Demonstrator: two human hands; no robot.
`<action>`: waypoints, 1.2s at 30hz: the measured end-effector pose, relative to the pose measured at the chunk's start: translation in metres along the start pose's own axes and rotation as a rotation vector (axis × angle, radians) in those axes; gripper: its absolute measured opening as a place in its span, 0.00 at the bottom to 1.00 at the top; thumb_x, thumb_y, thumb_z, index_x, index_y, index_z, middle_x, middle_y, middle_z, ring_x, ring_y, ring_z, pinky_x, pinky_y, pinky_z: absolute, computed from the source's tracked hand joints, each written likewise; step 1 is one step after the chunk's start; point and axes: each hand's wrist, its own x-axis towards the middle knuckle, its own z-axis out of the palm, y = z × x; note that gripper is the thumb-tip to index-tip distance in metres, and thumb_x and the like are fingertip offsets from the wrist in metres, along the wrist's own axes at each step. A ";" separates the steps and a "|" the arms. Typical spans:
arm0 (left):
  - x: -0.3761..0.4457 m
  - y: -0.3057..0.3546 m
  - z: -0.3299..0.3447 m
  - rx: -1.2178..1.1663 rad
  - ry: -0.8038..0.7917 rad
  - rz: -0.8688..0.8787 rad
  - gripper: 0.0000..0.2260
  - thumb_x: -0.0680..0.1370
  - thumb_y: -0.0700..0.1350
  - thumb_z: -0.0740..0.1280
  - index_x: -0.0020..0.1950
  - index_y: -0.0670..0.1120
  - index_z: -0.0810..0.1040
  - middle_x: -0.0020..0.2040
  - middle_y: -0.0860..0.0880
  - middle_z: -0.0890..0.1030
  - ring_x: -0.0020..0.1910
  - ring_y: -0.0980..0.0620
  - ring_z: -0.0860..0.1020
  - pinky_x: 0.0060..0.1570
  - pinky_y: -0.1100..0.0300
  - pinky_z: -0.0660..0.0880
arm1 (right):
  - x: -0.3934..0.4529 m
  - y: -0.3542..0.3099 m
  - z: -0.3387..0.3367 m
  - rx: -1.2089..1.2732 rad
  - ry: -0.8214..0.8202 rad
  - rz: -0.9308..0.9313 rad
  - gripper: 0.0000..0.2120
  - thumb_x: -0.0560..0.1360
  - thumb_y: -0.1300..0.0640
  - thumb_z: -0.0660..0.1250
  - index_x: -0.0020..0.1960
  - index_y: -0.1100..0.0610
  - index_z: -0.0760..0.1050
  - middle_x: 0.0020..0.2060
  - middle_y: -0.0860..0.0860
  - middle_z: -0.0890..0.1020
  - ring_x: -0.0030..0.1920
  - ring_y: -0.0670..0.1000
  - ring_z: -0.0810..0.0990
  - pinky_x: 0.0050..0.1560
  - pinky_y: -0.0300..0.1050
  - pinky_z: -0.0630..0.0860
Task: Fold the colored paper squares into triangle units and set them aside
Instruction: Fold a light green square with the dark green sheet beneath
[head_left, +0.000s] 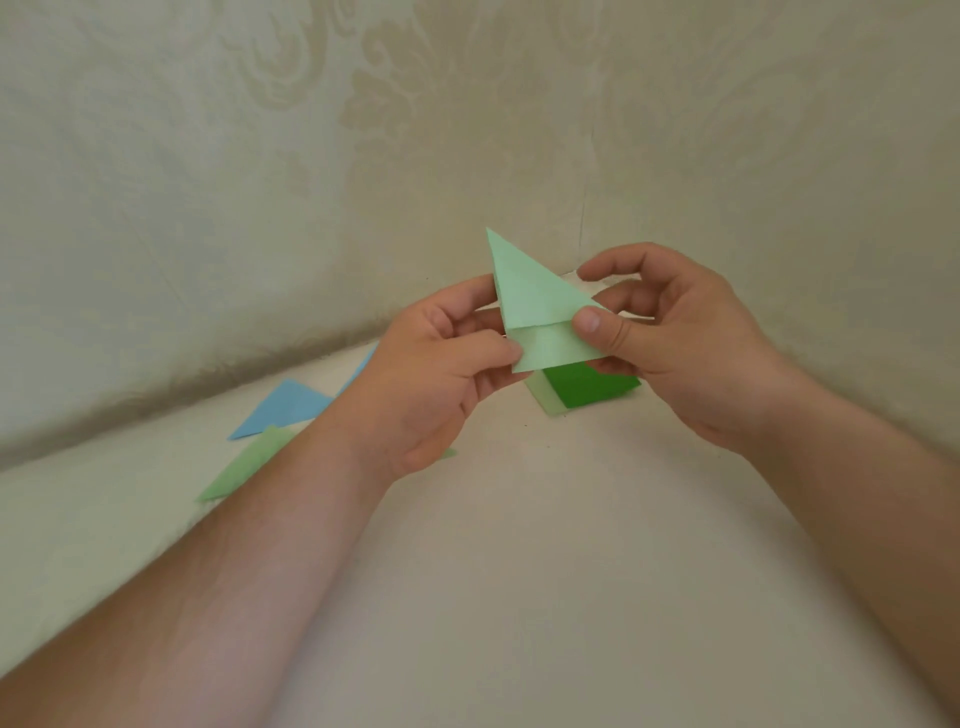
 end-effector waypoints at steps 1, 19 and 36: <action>0.000 0.001 0.000 -0.026 0.009 -0.019 0.23 0.79 0.25 0.58 0.70 0.41 0.77 0.56 0.43 0.86 0.49 0.50 0.84 0.49 0.60 0.80 | 0.001 0.000 0.000 -0.010 0.017 -0.033 0.11 0.75 0.61 0.75 0.54 0.49 0.79 0.39 0.50 0.84 0.41 0.54 0.81 0.46 0.50 0.81; -0.001 -0.001 0.003 -0.077 0.034 -0.122 0.15 0.79 0.37 0.68 0.65 0.45 0.80 0.57 0.44 0.86 0.53 0.47 0.86 0.49 0.54 0.83 | -0.003 0.003 0.010 0.045 -0.066 0.036 0.07 0.81 0.63 0.68 0.48 0.58 0.84 0.41 0.56 0.87 0.42 0.54 0.86 0.48 0.51 0.85; 0.000 0.004 0.001 -0.017 0.172 -0.164 0.08 0.82 0.44 0.69 0.59 0.46 0.82 0.47 0.49 0.87 0.40 0.53 0.84 0.36 0.60 0.82 | -0.005 0.007 -0.001 -0.069 -0.237 -0.087 0.19 0.79 0.72 0.66 0.50 0.50 0.87 0.49 0.60 0.87 0.50 0.63 0.86 0.55 0.51 0.84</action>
